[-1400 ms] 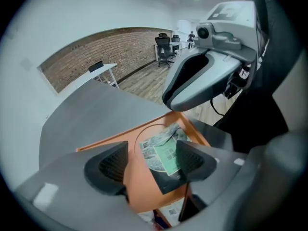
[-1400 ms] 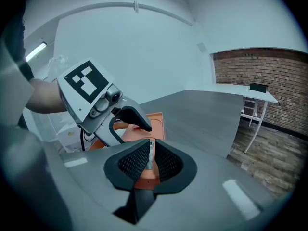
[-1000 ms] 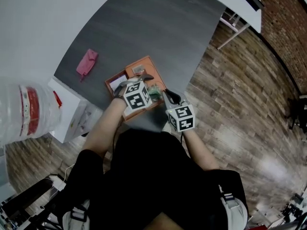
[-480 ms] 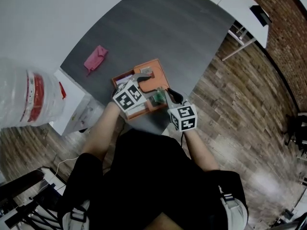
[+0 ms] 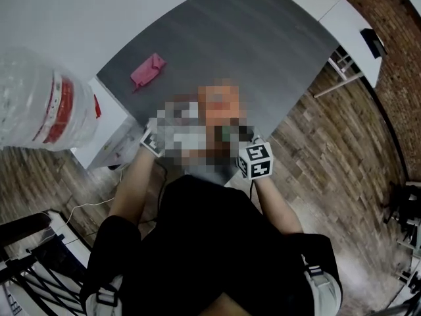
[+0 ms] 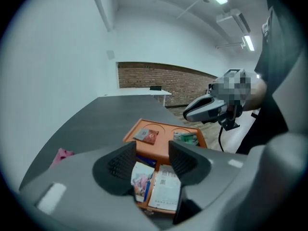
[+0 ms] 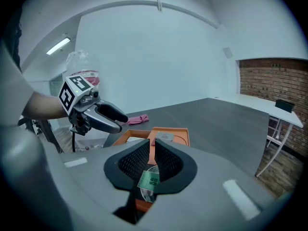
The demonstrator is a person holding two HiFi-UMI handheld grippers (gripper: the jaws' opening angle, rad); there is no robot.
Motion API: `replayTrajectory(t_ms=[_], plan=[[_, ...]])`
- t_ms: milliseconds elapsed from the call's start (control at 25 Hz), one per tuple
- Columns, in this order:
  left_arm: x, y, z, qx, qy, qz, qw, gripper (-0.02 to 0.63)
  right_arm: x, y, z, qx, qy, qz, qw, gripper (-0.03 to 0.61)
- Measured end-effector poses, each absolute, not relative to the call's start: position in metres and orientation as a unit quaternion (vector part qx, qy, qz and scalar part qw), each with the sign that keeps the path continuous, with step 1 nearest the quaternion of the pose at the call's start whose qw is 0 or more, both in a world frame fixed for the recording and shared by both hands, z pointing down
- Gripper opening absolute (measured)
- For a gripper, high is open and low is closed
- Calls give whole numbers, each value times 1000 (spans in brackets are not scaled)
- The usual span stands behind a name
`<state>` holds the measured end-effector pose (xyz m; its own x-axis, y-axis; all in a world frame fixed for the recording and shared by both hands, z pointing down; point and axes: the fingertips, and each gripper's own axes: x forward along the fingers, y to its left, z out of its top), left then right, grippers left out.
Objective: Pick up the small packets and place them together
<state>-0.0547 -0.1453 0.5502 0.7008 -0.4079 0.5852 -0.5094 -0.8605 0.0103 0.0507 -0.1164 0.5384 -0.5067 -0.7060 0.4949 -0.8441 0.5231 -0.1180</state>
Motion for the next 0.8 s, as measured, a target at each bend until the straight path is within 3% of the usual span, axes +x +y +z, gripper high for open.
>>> replayTrajectory(t_ms=[440, 800], plan=[[-84, -126, 596, 890, -288, 343, 90, 206, 34, -110, 545, 425, -862, 172, 215, 37], [-73, -142, 644, 844, -221, 489, 15, 206, 50, -106, 551, 445, -850, 187, 210, 37]])
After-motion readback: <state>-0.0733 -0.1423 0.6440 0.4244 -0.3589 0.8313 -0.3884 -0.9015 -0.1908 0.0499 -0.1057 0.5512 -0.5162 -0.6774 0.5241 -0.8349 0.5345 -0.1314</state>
